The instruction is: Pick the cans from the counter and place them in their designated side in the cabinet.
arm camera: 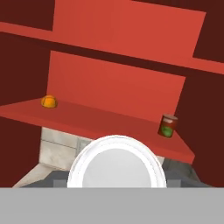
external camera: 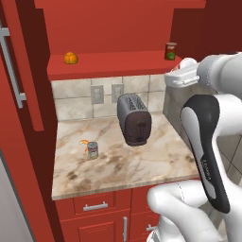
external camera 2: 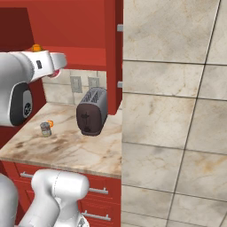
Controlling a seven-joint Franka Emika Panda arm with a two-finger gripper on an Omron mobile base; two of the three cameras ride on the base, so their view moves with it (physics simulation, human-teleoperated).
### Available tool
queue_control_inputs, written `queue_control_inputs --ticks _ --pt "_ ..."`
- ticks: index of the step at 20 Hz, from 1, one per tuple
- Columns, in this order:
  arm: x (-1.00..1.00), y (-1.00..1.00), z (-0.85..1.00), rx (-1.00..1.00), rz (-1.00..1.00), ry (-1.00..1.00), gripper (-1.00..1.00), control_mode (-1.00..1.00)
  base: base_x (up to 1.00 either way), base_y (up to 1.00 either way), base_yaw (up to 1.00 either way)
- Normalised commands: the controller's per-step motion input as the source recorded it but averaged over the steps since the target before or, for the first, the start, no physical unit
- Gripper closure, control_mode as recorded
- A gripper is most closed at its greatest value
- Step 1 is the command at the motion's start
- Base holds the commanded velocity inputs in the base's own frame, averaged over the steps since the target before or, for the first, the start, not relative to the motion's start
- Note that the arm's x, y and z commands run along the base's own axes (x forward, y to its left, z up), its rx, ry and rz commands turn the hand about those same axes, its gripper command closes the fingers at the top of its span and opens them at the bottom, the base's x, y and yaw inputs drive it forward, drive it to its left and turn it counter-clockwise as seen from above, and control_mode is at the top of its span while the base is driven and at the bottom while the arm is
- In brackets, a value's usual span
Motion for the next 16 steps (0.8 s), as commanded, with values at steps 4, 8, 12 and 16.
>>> queue_control_inputs --ticks 4,8,12,16 --pt "0.31 0.00 0.09 0.00 -0.03 0.00 1.00 -1.00 0.00 0.00 0.00" --pt "0.26 0.00 0.06 0.00 -0.03 0.00 1.00 -1.00 0.00 0.00 0.00" --pt "0.25 0.00 0.00 0.00 -0.01 0.00 1.00 -1.00 0.00 0.00 0.00" --pt "0.27 0.00 0.00 0.00 0.00 0.00 1.00 -1.00 0.00 0.00 0.00"
